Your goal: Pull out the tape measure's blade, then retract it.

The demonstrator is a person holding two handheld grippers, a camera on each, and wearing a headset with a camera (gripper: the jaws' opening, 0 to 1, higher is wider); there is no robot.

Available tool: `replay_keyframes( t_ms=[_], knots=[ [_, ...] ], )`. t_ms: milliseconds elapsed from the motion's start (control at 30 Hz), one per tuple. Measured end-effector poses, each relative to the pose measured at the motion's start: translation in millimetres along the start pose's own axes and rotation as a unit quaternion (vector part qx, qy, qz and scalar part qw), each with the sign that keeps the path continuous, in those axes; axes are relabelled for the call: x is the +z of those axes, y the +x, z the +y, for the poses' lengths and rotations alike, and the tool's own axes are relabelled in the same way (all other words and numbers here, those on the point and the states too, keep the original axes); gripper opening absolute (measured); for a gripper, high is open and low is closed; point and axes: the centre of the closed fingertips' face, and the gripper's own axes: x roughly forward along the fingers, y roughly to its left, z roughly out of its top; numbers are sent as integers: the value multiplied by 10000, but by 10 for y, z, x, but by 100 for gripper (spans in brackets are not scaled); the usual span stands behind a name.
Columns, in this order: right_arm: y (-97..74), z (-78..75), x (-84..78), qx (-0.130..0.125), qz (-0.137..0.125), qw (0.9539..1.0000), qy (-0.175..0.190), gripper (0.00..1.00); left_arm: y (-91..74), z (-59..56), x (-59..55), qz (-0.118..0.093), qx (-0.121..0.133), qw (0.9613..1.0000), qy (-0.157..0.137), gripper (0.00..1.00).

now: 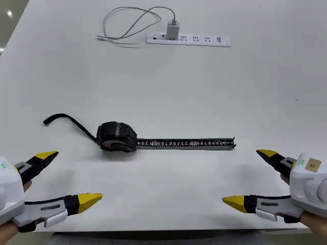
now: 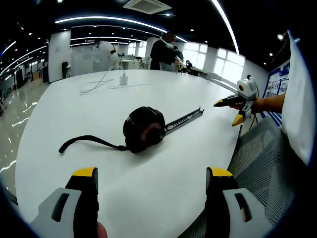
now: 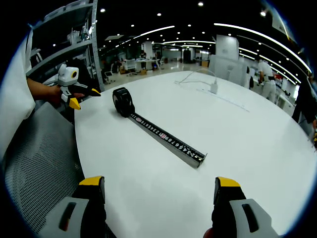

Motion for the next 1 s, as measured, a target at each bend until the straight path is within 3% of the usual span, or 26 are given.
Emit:
replay_keyframes(
  t_ms=[100,400,1000],
  knots=[
    [8,3,0,1,17,10000,-33,89,30,7,16,-47,73,9998,-175,88],
    [8,-2,0,7,24,10000,-33,89,173,-57,78,-32,202,9995,-247,89],
    [17,-15,-2,6,4,10000,14,89,454,-139,425,-232,187,9989,-357,88]
  ],
)
